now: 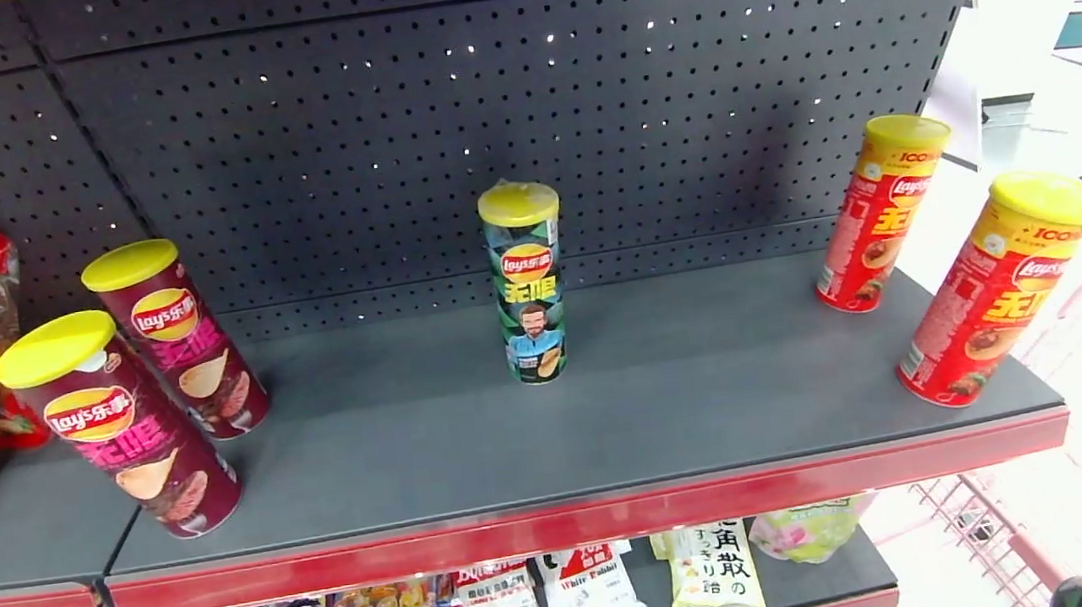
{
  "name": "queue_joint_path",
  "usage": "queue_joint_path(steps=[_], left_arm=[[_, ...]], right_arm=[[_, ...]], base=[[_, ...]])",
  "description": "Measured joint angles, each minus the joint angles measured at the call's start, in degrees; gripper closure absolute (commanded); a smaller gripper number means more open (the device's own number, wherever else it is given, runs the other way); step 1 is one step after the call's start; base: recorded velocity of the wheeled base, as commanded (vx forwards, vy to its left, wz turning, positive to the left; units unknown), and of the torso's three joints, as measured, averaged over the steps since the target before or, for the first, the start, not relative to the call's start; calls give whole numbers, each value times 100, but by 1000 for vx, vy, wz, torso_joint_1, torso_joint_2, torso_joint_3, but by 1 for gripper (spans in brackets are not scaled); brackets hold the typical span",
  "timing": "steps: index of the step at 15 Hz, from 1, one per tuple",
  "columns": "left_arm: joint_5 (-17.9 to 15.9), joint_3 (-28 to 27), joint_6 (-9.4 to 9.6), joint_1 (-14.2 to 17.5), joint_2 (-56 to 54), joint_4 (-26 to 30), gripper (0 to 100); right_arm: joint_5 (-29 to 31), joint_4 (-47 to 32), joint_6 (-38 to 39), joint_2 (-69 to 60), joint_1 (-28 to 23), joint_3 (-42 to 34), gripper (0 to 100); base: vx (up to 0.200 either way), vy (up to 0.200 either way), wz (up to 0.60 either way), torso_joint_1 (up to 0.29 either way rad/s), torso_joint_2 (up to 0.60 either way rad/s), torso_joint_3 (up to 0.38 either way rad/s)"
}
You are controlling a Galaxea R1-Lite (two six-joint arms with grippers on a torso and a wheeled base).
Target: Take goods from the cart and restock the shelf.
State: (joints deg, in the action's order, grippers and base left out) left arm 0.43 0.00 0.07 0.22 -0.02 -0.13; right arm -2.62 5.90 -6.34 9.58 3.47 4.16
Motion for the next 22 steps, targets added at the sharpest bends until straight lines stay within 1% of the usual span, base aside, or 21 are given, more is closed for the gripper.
queue_joint_path(steps=[5,7,9,10,11,12,13,14,15,16,17,19,20,22], left_arm=[[0,0,-7,2,0,0,0],[0,0,-7,2,0,-2,0],[-10,0,0,2,2,-2,0],[-11,0,11,0,18,-2,0],[-32,0,82,-11,43,-5,0],[-188,0,158,-17,49,-20,0],[-408,-30,184,-22,60,-29,0],[-658,-212,180,-38,123,-18,0],[-874,-538,140,-52,274,16,0],[-1098,-986,99,-71,547,29,0],[-1413,-1537,112,-112,1006,40,0],[-2175,-2558,380,-223,2293,35,0],[-2553,-2966,525,-297,2989,-87,0],[-3245,-3610,772,-578,4401,-591,0]], right_arm=[[-55,1,2,-55,11,-55,100],[-438,9,0,-79,40,-61,100],[-485,9,-17,-157,43,-135,100],[-473,12,-23,-210,49,-201,100],[-400,-2,-33,-286,49,-311,100],[-345,20,-39,-339,49,-350,100],[-339,4,-46,-369,54,-378,100],[-345,-2,-44,-394,54,-386,100],[-372,-87,-48,-410,54,-394,100],[-386,-194,-59,-421,54,-395,100],[-429,-276,-66,-429,54,-395,100],[-438,-276,-68,-438,55,-386,100],[-438,-273,-68,-438,54,-380,100],[-430,-276,-68,-438,46,-380,100]], base=[[0,0,0,0,0,0],[0,0,0,0,0,0],[0,0,0,0,0,0],[0,0,0,0,0,0],[0,0,0,0,0,0],[0,0,0,0,0,0],[0,0,0,0,0,0],[0,0,0,0,0,0],[0,0,0,0,0,0],[0,0,0,0,0,0],[0,0,0,0,0,0],[0,0,0,0,0,0],[0,0,0,0,0,0],[0,0,0,0,0,0]])
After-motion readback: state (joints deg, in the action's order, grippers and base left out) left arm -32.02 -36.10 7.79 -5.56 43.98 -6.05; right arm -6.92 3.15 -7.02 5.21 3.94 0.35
